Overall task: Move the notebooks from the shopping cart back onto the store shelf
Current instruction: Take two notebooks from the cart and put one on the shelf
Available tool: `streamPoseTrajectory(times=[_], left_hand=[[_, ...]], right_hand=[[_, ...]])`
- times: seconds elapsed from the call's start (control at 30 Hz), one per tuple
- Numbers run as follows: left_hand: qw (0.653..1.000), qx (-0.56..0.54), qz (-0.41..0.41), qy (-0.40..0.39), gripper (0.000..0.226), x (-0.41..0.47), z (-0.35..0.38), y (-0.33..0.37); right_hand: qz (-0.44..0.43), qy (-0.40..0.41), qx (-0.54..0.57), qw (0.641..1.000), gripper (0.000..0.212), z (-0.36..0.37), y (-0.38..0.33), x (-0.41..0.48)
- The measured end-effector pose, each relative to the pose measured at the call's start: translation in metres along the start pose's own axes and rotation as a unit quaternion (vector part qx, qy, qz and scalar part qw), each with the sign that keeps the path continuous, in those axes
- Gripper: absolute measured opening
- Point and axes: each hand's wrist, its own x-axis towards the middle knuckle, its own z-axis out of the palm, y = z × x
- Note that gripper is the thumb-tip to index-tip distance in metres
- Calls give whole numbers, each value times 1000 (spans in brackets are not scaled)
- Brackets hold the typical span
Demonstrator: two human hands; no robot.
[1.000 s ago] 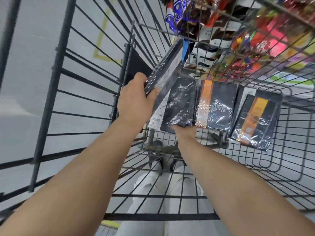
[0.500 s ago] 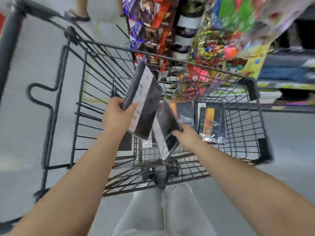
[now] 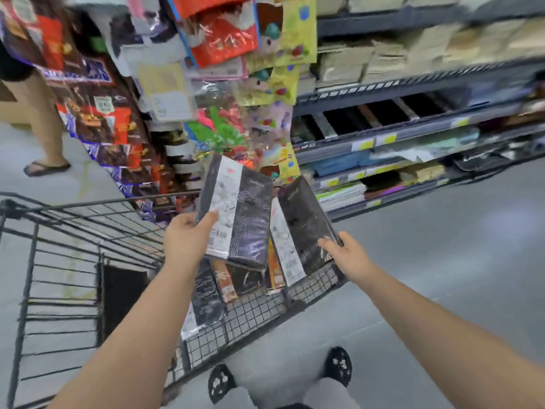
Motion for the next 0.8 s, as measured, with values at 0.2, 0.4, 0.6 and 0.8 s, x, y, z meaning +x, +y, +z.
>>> streamPoseTrajectory(times=[0.2,0.4,0.6,0.8], left_hand=[[1000,-11,19,-10,31,-37,115,35],[999,-2,28,-20,50,-55,207,58],[1000,12,8,-23,35,-33,266,74],[999,47,0,-24,45,19,320,86]], right_hand=[[-23,44,13,999,31,-114,32,20],[-43,87,4,995,18,-203,59,65],[-18,104,36,994,20,-248,61,123],[-2,100,97,990,26,-270,48,205]])
